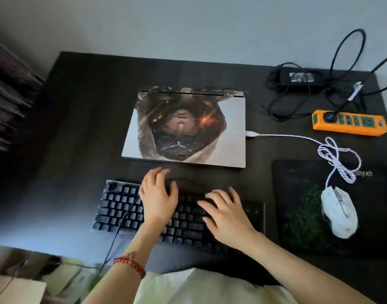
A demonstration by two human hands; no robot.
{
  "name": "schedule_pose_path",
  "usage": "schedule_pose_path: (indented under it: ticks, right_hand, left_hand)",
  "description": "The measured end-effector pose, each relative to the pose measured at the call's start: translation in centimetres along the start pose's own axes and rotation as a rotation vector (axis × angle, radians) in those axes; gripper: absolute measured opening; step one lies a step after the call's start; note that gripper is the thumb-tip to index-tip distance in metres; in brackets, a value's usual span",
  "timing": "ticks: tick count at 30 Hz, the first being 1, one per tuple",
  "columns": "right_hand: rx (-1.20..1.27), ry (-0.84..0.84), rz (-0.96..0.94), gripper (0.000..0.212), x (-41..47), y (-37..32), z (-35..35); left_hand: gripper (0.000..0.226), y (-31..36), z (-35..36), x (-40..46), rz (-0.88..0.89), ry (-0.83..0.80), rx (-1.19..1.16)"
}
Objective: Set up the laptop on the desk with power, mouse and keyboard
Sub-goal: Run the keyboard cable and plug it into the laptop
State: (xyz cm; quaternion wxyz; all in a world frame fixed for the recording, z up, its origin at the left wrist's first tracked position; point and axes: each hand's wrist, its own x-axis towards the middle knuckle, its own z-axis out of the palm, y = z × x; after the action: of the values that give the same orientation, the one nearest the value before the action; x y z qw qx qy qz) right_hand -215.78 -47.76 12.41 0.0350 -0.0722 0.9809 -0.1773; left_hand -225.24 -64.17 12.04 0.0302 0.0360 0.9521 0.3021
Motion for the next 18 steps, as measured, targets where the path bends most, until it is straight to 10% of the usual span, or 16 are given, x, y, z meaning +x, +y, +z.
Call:
schedule_pose_path:
  ticks: [9,18]
  right_hand:
    - [-0.248,-0.367,0.009,0.084,2.2,-10.4,7.0]
    - [-0.217,-0.448,0.252,0.081,3.9,-11.2,4.9]
  left_hand:
    - [0.092,-19.7,-8.3,-6.6,-0.120,-0.272,0.301]
    - [0.021,-23.9,-12.9,-6.2,-0.257,-0.385,0.093]
